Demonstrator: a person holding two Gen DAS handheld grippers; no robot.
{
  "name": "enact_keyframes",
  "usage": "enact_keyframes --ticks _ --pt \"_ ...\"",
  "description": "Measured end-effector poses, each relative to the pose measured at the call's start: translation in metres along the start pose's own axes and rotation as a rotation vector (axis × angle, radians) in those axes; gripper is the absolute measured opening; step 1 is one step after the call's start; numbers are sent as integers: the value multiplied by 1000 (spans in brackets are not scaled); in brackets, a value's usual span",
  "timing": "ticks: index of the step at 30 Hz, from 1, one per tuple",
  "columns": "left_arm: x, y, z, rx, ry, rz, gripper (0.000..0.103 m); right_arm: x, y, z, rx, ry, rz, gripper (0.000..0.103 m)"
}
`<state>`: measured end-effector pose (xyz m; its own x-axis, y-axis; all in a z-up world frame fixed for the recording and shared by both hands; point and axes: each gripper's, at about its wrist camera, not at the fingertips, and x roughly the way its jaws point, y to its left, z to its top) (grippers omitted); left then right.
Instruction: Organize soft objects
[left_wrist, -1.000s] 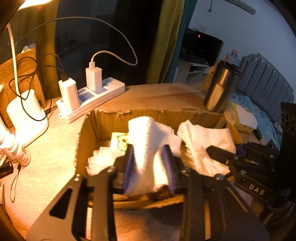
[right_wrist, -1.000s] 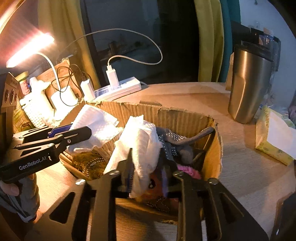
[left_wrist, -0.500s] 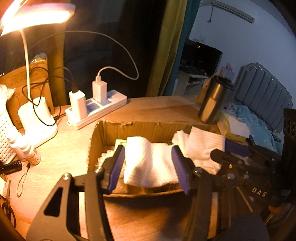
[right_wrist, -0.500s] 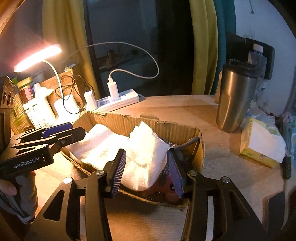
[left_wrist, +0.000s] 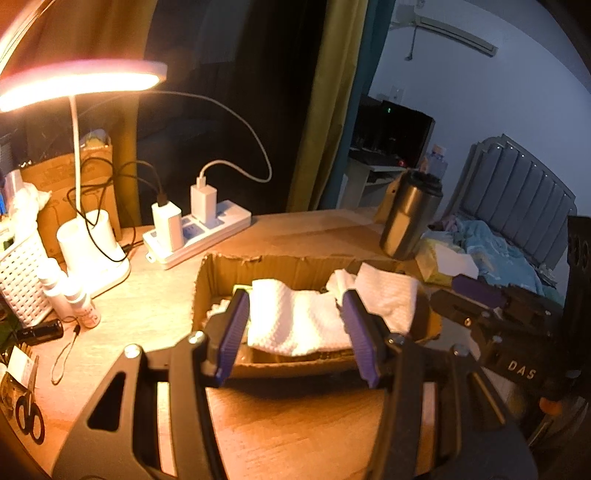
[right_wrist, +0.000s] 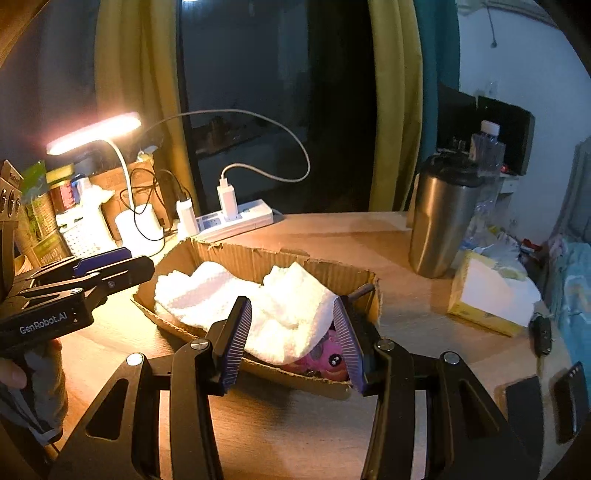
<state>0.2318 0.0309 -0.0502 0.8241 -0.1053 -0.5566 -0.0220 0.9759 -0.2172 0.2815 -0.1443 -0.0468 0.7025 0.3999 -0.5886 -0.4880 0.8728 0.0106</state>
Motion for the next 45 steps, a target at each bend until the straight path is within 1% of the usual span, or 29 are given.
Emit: enact_keyframes --ticks 20,22,23,24,27,28,29,31,45 --pt "-63 -13 -3 25 -97 -13 55 -56 23 -3 -33 -70 -26 49" --pt "-69 -15 -3 31 -107 -11 58 -63 24 -3 -37 -80 -31 49" --pt "-74 -16 -3 35 -115 -13 67 -67 25 -3 -37 -87 -33 49" --pt "-76 -17 -3 36 -118 -13 71 -69 25 -3 -38 -92 -35 49" --pt "-89 -19 -3 35 -147 -13 72 -80 27 -3 -40 -109 -38 50" --pt "-92 -20 -3 38 -153 -14 72 -83 28 -3 -40 -113 -39 51" --pt "-97 -22 -3 43 -160 -13 72 -86 29 -3 -39 -119 -39 56" --pt "-102 -24 -3 49 -169 -12 72 -94 30 -4 -35 -134 -36 61" --pt "-154 -42 -9 84 -249 -28 75 -145 43 -10 -42 -213 -54 67"
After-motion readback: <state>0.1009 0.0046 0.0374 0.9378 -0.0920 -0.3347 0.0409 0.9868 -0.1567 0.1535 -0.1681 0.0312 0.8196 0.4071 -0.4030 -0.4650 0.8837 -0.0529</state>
